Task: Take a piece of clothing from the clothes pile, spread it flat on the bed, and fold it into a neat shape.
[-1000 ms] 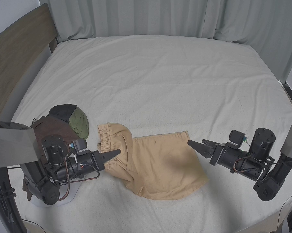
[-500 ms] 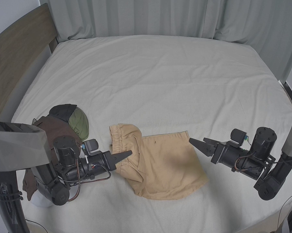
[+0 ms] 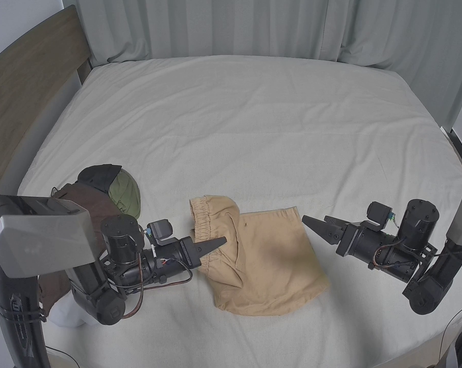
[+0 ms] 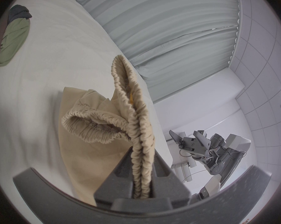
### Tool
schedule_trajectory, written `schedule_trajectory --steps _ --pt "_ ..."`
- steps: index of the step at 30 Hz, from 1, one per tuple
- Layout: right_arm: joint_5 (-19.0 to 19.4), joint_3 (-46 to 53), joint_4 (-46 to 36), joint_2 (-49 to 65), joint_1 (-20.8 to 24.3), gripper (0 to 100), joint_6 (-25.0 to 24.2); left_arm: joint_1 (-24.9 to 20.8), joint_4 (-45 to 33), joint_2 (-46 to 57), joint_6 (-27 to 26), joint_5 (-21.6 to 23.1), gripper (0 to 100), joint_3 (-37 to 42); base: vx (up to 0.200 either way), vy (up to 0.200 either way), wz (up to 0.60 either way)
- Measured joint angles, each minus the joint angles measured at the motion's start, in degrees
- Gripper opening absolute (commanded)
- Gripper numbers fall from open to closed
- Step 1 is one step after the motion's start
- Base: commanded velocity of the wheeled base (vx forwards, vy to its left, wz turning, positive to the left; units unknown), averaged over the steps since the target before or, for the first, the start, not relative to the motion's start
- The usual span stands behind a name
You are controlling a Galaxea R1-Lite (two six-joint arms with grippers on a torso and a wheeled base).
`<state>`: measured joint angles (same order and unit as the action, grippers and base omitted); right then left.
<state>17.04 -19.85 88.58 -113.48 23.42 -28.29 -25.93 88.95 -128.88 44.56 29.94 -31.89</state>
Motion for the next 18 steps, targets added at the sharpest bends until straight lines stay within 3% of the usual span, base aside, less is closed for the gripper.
schedule_trajectory --steps 18 --pt "0.61 -0.60 0.00 0.50 -2.19 100 -0.04 -3.04 0.00 -4.17 2.41 -0.05 0 -6.19 0.000 0.000 0.00"
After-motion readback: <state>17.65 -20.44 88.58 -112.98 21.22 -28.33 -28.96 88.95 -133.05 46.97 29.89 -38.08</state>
